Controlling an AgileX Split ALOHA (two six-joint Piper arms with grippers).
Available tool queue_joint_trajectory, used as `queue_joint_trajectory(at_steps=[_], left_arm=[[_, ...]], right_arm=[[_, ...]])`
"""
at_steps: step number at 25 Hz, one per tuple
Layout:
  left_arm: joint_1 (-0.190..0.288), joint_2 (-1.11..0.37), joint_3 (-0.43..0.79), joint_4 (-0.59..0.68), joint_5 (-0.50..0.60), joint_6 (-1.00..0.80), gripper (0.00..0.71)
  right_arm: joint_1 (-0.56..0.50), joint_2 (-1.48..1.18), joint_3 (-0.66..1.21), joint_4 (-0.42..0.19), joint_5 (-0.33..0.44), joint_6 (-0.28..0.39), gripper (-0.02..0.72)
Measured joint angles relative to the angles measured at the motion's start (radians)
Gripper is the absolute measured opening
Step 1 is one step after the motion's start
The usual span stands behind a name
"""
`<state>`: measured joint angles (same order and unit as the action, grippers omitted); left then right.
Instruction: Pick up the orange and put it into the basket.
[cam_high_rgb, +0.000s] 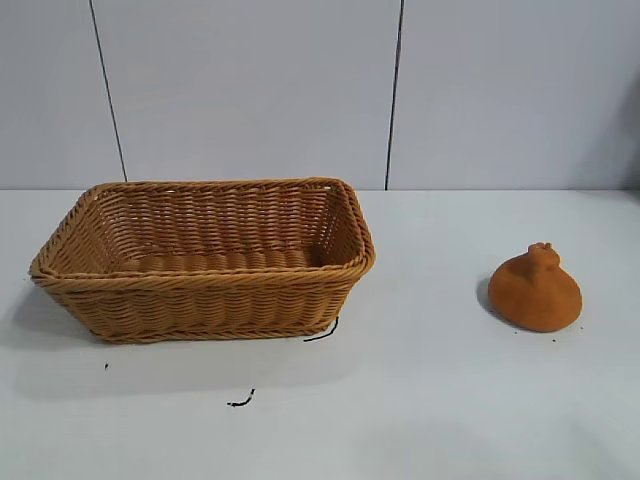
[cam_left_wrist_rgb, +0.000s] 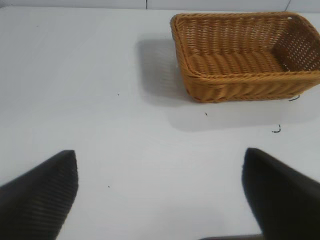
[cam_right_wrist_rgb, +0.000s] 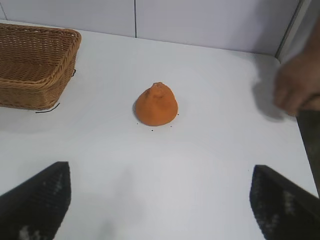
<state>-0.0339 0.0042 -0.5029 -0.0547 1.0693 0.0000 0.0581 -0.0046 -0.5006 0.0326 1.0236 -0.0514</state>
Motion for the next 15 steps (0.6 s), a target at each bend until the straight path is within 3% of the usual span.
queue_joint_trajectory(at_steps=[8, 15], left_arm=[[0.0, 0.0, 0.0, 0.0, 0.0, 0.0, 0.639], [0.0, 0.0, 0.0, 0.0, 0.0, 0.0, 0.639]], right_arm=[[0.0, 0.023, 0.0, -0.002, 0.004, 0.014, 0.695], [0.0, 0.502, -0.128, -0.005, 0.029, 0.076, 0.695]])
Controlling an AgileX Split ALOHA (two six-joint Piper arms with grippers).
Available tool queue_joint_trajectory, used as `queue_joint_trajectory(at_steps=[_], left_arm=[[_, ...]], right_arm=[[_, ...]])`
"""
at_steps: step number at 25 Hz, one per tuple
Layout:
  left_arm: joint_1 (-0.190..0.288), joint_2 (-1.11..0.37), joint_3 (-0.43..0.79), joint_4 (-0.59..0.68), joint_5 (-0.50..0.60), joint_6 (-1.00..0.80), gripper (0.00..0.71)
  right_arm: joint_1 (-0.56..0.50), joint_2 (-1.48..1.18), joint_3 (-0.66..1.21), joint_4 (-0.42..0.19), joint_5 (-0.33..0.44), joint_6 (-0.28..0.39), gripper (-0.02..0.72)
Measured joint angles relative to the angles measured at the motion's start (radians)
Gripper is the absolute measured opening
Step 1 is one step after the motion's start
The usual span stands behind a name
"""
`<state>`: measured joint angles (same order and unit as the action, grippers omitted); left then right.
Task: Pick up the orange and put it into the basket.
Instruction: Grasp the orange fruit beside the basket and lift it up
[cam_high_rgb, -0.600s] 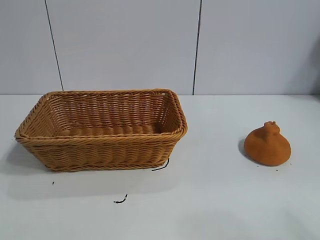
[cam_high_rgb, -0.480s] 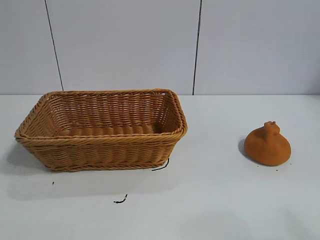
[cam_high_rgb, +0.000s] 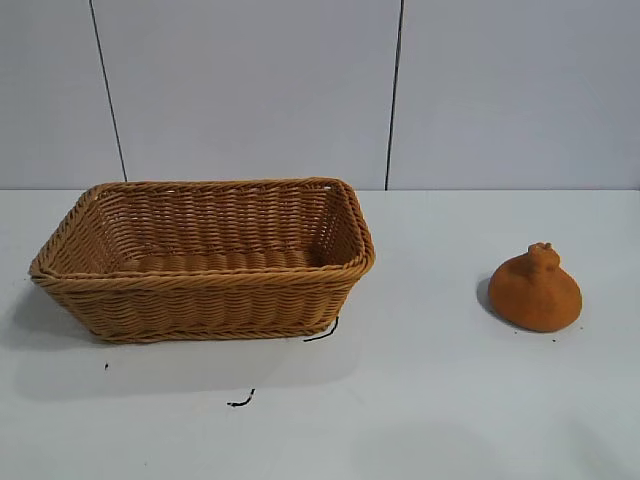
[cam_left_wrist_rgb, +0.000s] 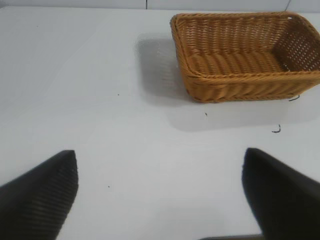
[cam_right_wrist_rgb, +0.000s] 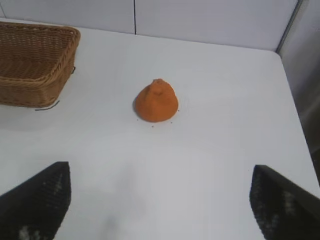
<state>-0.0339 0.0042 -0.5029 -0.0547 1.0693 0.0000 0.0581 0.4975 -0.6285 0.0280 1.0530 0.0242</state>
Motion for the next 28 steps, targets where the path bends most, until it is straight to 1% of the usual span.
queue_joint_trajectory(at_steps=[3, 6, 9, 13, 17, 21, 23, 28], left_arm=[[0.0, 0.0, 0.0, 0.0, 0.0, 0.0, 0.639], [0.0, 0.0, 0.0, 0.0, 0.0, 0.0, 0.639], [0.0, 0.0, 0.0, 0.0, 0.0, 0.0, 0.639], [0.0, 0.0, 0.0, 0.0, 0.0, 0.0, 0.639], [0.0, 0.0, 0.0, 0.0, 0.0, 0.0, 0.639], [0.0, 0.0, 0.0, 0.0, 0.0, 0.0, 0.639], [0.0, 0.0, 0.0, 0.0, 0.0, 0.0, 0.639], [0.0, 0.0, 0.0, 0.0, 0.0, 0.0, 0.639]], right_arm=[[0.0, 0.217, -0.085, -0.002, -0.003, 0.039, 0.695], [0.0, 0.424, -0.184, -0.002, -0.021, 0.051, 0.695], [0.0, 0.63, -0.284, -0.002, -0.054, 0.048, 0.695], [0.0, 0.881, -0.445, -0.002, -0.086, 0.016, 0.695], [0.0, 1.109, -0.618, 0.003, -0.086, 0.007, 0.695], [0.0, 1.294, -0.781, 0.047, -0.065, -0.024, 0.695], [0.0, 1.379, -0.84, 0.06, -0.049, -0.024, 0.695], [0.0, 1.537, -0.878, 0.065, -0.035, -0.034, 0.695]])
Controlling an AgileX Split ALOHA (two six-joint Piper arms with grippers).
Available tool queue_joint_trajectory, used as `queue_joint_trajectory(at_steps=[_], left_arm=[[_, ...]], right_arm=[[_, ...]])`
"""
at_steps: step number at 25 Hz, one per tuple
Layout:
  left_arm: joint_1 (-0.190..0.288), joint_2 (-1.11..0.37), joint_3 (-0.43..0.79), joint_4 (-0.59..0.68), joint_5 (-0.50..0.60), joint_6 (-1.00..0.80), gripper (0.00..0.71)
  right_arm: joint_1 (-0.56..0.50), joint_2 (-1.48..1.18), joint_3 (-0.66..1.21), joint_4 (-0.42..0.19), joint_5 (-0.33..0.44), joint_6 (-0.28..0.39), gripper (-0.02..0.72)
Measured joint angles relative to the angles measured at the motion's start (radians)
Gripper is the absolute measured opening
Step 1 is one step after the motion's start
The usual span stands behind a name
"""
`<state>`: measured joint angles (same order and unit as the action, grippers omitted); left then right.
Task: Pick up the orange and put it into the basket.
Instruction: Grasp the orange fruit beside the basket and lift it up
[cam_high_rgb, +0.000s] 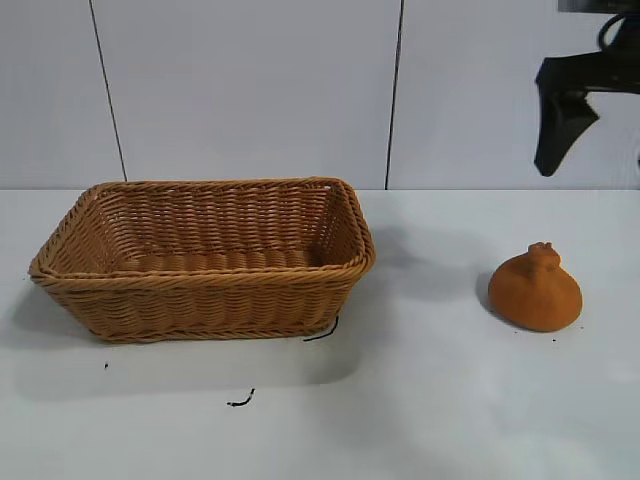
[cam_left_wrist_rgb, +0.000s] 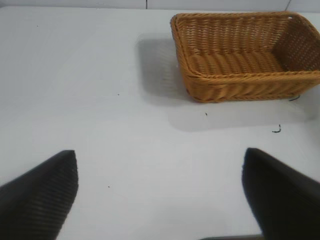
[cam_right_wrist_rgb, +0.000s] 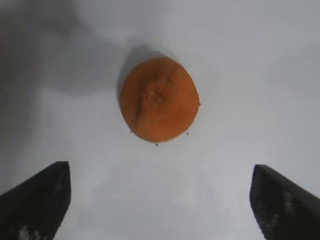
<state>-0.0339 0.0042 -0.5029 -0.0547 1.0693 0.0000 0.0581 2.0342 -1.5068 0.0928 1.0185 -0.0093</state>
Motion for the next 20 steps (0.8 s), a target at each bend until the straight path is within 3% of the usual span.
queue_joint_trajectory(at_steps=[12, 17, 20], left_arm=[[0.0, 0.0, 0.0, 0.0, -0.001, 0.0, 0.639], [0.0, 0.0, 0.0, 0.0, -0.001, 0.0, 0.639], [0.0, 0.0, 0.0, 0.0, -0.001, 0.0, 0.639]], right_arm=[[0.0, 0.133, -0.001, -0.004, -0.037, 0.0, 0.694], [0.0, 0.141, -0.001, -0.005, -0.047, 0.0, 0.627], [0.0, 0.147, -0.001, -0.007, -0.048, 0.0, 0.529]])
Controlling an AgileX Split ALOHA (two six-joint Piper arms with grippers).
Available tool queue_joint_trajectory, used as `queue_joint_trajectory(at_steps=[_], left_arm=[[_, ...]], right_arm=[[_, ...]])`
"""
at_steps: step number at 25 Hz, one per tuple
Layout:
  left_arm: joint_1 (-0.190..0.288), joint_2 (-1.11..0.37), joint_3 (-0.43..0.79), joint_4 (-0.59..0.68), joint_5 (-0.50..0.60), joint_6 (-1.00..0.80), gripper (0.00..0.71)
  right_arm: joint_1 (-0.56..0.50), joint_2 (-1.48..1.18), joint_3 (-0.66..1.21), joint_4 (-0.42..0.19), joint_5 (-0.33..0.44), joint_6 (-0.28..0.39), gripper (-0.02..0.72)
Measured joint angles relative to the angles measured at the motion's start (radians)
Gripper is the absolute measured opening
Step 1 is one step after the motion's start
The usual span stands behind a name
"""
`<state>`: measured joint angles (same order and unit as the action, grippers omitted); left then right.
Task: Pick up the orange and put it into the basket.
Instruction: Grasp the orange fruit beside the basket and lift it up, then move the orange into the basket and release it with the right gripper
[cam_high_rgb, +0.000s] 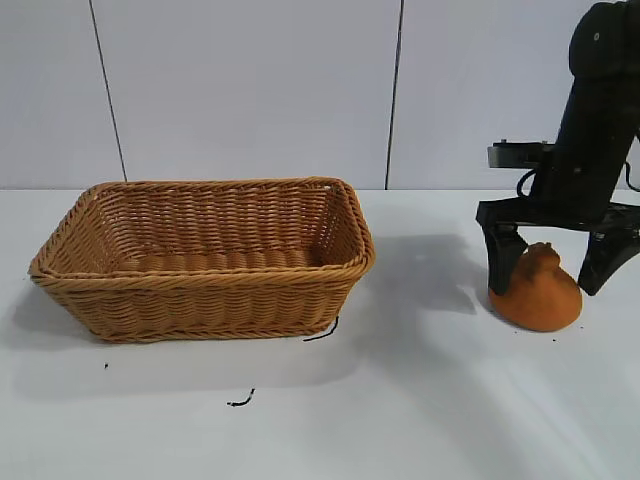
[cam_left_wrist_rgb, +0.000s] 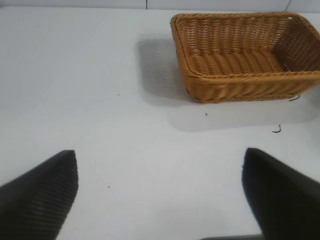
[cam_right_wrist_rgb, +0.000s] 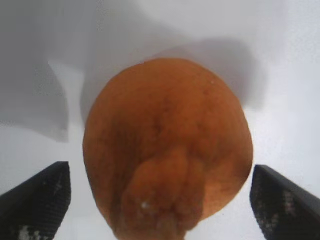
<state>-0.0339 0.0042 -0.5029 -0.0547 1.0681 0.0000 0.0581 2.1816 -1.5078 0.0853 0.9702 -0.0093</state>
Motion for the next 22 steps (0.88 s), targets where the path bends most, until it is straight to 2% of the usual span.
queue_joint_trajectory(at_steps=[4, 6, 7, 17, 22], left_arm=[[0.0, 0.0, 0.0, 0.0, 0.0, 0.0, 0.639], [0.0, 0.0, 0.0, 0.0, 0.0, 0.0, 0.639], [0.0, 0.0, 0.0, 0.0, 0.0, 0.0, 0.639], [0.0, 0.0, 0.0, 0.0, 0.0, 0.0, 0.639], [0.0, 0.0, 0.0, 0.0, 0.0, 0.0, 0.639]], right_arm=[[0.0, 0.0, -0.01, 0.0, 0.006, 0.0, 0.236], [0.0, -0.002, -0.036, 0.0, 0.033, 0.0, 0.13], [0.0, -0.005, -0.051, 0.001, 0.049, 0.0, 0.102], [0.001, -0.088, -0.372, 0.003, 0.21, -0.005, 0.097], [0.024, -0.091, -0.482, 0.0, 0.24, -0.004, 0.097]])
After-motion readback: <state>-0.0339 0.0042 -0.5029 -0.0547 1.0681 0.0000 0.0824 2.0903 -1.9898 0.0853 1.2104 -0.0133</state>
